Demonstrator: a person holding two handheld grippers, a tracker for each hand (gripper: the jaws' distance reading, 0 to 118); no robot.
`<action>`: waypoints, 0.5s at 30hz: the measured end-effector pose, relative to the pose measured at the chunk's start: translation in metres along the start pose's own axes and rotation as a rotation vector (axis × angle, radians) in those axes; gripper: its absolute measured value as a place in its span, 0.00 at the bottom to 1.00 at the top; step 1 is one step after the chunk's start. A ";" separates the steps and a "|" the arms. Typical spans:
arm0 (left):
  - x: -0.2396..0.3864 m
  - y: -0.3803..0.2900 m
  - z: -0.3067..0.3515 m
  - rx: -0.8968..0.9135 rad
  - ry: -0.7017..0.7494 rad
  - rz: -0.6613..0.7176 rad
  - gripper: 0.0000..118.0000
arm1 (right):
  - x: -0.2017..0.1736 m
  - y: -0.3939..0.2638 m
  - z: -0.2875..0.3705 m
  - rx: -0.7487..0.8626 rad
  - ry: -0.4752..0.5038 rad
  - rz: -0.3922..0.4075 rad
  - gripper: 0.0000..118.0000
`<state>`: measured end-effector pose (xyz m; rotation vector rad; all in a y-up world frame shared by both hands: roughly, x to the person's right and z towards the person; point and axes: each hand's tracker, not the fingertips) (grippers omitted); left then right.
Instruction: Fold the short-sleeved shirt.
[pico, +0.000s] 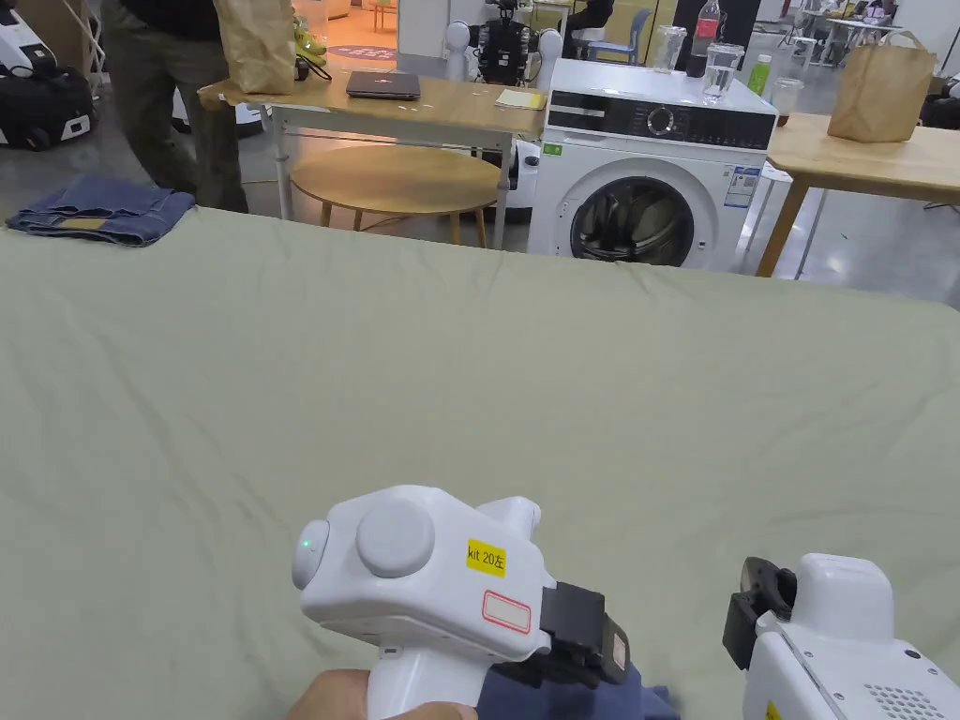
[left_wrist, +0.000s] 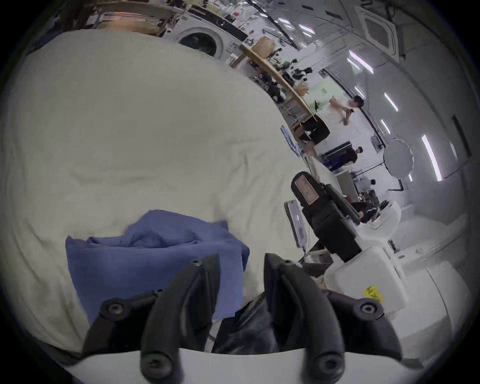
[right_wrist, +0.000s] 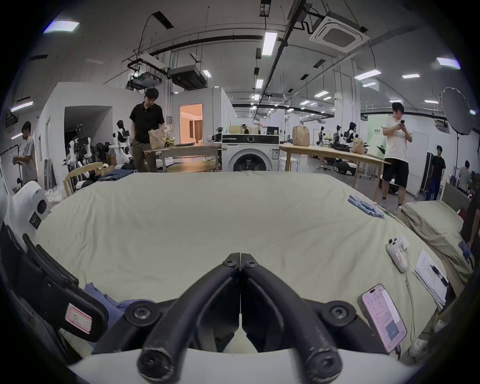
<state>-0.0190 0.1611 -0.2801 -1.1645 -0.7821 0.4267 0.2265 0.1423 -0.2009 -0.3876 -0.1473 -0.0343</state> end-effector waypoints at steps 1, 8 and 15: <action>-0.003 -0.001 -0.004 -0.003 0.001 -0.002 0.13 | 0.001 0.000 0.000 0.000 -0.002 0.000 0.00; -0.036 -0.012 -0.072 -0.087 -0.074 0.068 0.04 | 0.006 -0.002 0.002 -0.004 -0.012 -0.007 0.00; -0.055 -0.011 -0.115 -0.050 -0.094 0.141 0.00 | 0.009 -0.005 0.001 -0.012 -0.017 -0.015 0.00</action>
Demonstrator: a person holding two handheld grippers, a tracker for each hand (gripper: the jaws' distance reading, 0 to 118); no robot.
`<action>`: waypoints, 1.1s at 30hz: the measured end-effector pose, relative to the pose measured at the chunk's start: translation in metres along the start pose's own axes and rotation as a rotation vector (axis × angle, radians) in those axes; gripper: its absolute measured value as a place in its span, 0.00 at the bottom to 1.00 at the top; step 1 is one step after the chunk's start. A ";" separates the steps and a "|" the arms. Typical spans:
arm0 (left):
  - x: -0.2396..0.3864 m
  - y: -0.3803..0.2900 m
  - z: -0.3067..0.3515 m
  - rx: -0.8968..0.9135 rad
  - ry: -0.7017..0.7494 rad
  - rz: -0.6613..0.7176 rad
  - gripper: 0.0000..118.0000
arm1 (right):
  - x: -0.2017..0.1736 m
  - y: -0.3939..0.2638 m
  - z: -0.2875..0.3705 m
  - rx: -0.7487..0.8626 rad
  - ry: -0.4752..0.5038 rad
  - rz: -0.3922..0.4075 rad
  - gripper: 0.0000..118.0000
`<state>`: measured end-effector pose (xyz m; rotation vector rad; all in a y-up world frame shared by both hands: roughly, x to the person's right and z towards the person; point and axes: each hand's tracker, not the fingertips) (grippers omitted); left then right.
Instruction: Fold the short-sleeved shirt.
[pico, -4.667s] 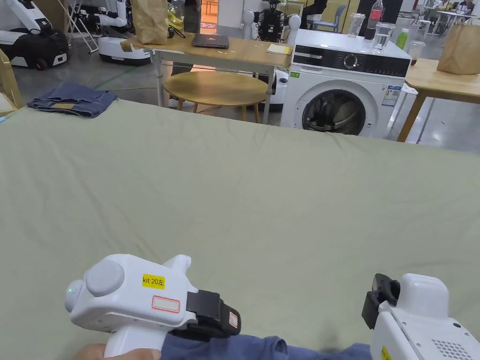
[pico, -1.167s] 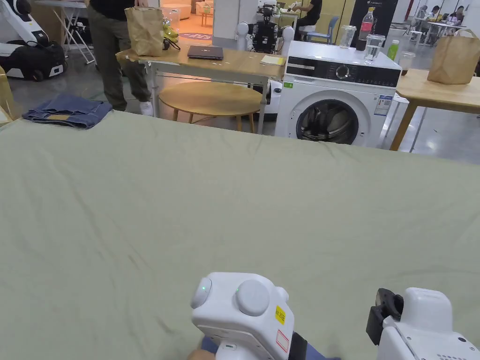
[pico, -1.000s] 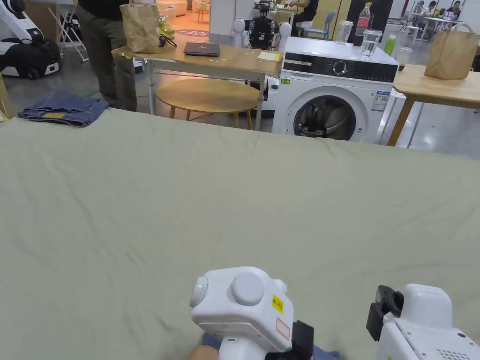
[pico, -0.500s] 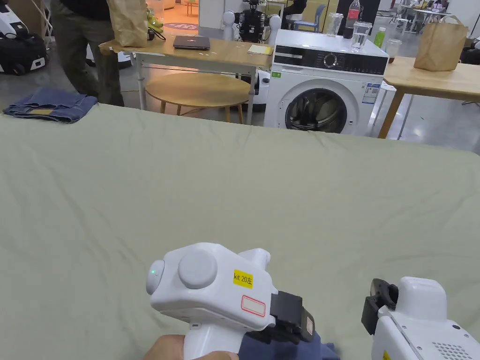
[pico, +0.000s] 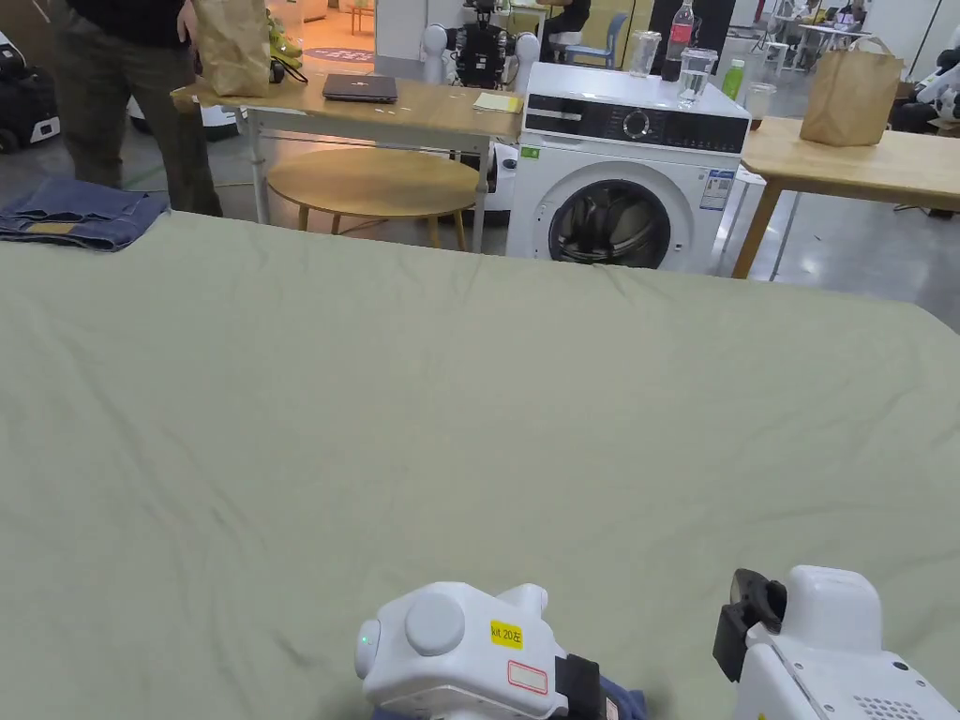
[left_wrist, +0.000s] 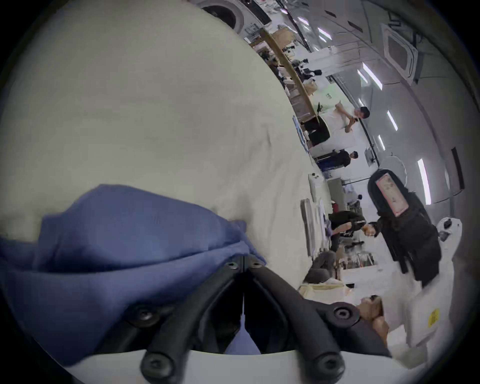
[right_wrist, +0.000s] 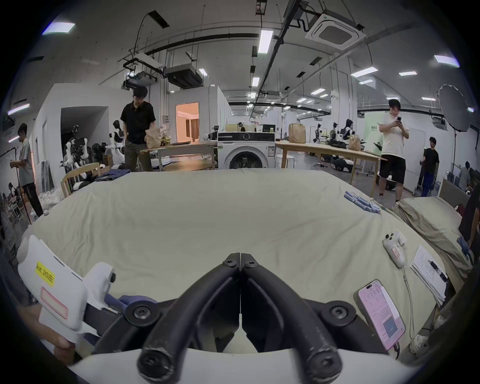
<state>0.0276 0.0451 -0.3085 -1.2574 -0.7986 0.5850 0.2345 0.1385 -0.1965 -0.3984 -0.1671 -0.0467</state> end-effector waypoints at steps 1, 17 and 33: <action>0.002 -0.001 -0.003 0.006 0.016 -0.020 0.00 | 0.000 0.000 0.000 -0.002 -0.001 0.000 0.00; 0.037 0.007 0.137 0.395 0.272 -0.331 0.00 | -0.015 0.025 -0.002 0.093 0.027 -0.001 0.00; 0.021 -0.033 0.209 1.171 0.736 -0.578 0.00 | -0.053 0.049 -0.002 0.277 0.038 -0.003 0.00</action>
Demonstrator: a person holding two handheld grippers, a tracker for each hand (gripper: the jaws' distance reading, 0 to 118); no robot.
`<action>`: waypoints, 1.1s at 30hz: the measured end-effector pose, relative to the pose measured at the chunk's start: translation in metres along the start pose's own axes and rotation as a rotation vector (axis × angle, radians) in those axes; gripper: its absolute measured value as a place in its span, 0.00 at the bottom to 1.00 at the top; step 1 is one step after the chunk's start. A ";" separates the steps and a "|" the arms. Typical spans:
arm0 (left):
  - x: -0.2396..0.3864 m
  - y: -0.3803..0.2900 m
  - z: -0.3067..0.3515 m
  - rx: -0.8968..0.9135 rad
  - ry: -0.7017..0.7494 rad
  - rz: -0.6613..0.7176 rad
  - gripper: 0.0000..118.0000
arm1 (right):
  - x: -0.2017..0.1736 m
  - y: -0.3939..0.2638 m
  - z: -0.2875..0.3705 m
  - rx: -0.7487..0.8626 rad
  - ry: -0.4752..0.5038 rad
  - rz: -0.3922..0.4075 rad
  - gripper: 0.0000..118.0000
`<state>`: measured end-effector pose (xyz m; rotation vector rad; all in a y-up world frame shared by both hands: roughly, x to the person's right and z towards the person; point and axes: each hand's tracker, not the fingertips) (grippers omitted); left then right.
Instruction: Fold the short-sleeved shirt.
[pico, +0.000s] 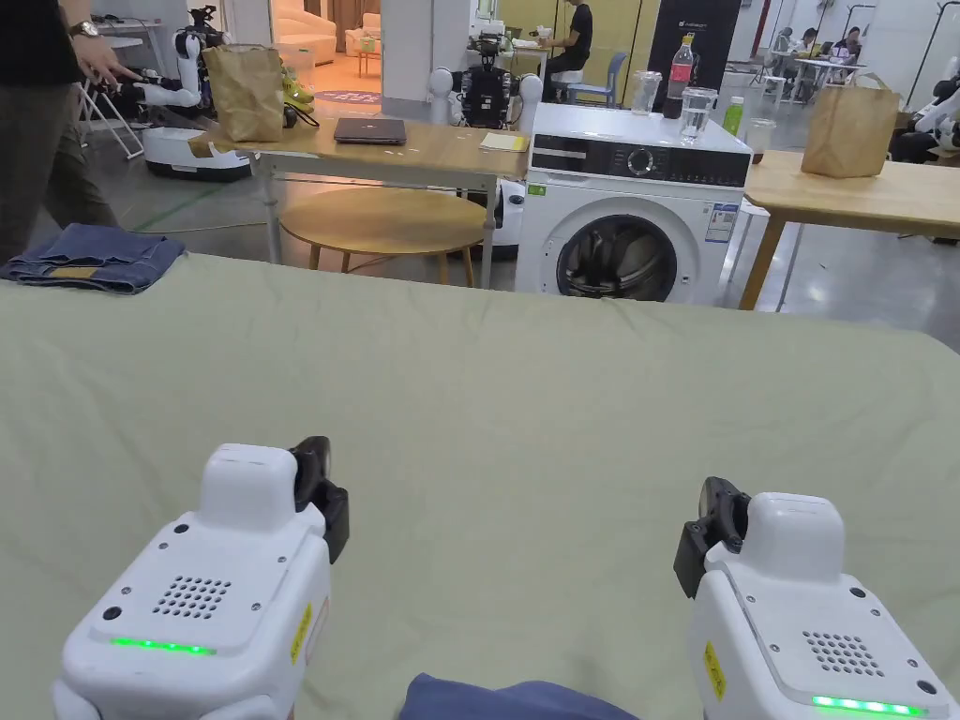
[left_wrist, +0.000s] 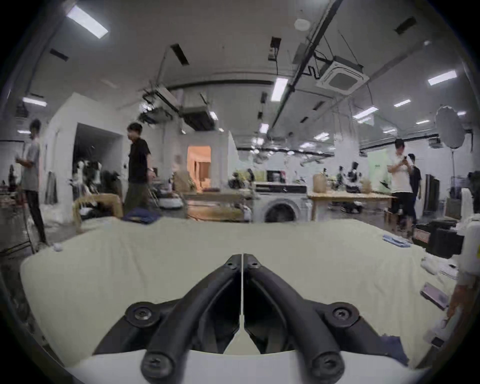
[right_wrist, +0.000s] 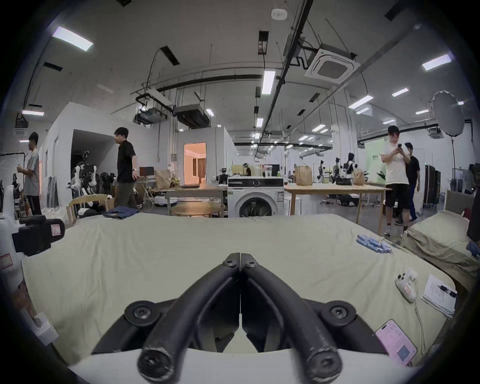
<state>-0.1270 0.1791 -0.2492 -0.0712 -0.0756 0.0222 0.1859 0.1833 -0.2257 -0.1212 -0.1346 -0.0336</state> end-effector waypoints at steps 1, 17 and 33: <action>-0.002 -0.001 0.003 0.030 0.020 -0.002 0.00 | 0.000 0.000 0.001 0.004 0.000 0.003 0.00; -0.026 -0.015 0.003 -0.122 -0.074 0.053 0.00 | -0.010 -0.066 0.064 -0.398 0.180 0.088 0.00; -0.070 -0.064 -0.022 -0.797 -0.570 0.518 0.21 | 0.001 -0.122 0.035 -0.662 0.194 0.094 0.00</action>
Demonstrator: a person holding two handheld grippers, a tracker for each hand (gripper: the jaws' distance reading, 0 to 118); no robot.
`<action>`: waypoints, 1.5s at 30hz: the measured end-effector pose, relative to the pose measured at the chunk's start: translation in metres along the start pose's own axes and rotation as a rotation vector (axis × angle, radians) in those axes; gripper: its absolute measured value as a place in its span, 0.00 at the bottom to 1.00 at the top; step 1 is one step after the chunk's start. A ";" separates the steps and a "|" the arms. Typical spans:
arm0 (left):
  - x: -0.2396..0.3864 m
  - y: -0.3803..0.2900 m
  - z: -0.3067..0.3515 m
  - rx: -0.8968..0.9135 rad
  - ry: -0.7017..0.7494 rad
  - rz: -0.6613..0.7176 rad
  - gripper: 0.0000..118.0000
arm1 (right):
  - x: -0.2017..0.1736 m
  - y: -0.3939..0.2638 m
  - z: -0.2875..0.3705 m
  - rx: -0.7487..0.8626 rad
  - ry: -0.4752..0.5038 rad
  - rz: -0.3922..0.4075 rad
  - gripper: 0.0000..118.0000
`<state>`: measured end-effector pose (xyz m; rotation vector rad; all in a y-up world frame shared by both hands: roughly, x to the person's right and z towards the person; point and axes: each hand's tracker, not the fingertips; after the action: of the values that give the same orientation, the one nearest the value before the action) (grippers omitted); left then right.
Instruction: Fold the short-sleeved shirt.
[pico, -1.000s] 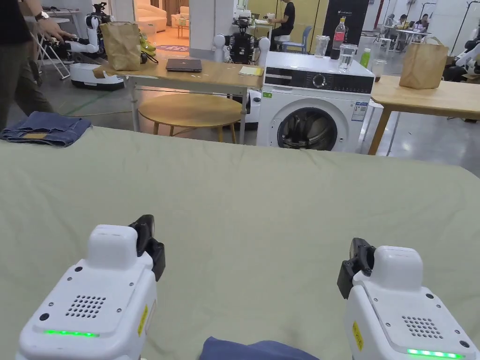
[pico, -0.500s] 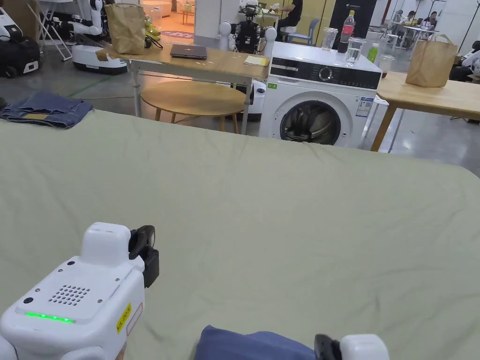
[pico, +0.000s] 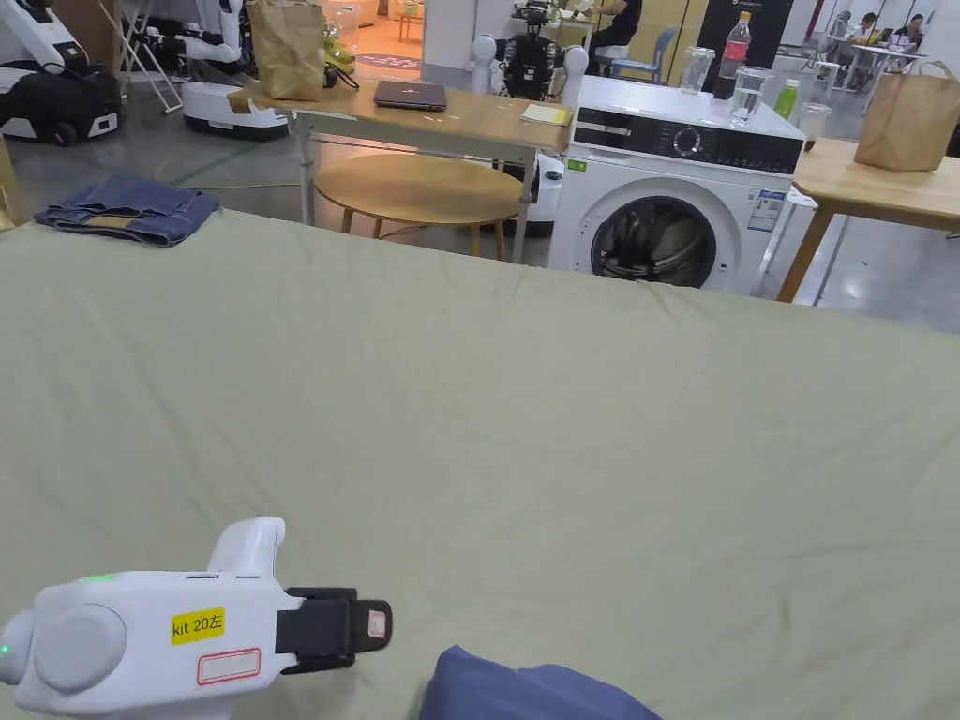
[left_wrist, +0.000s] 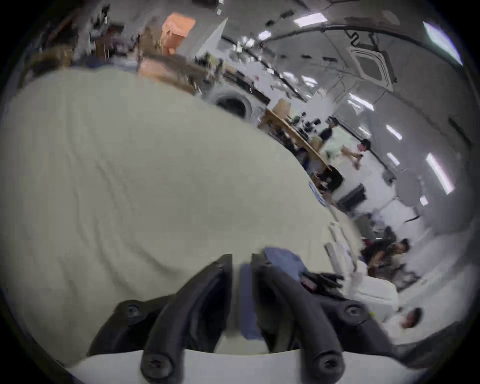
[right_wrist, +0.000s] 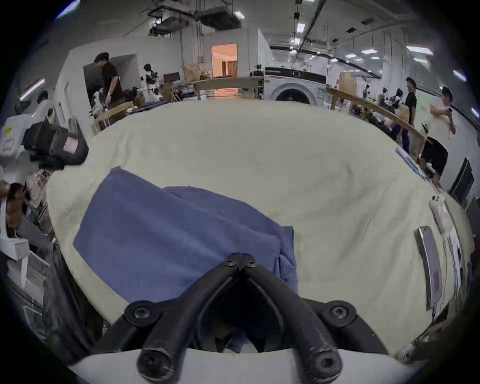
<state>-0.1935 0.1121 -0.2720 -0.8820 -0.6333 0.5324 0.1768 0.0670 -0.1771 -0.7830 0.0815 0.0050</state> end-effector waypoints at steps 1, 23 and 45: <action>-0.009 0.000 -0.002 -0.040 -0.061 0.059 0.35 | 0.000 -0.001 0.001 0.001 0.002 -0.003 0.00; -0.052 -0.027 -0.098 -0.328 -0.392 0.210 0.53 | 0.001 0.001 0.001 -0.007 0.017 -0.023 0.00; -0.053 0.032 0.015 -0.242 -0.166 0.238 0.25 | -0.034 0.090 0.006 0.434 -0.080 0.027 0.00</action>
<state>-0.2461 0.1016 -0.3062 -1.1585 -0.7586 0.7597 0.1400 0.1356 -0.2335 -0.3473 0.0157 0.0429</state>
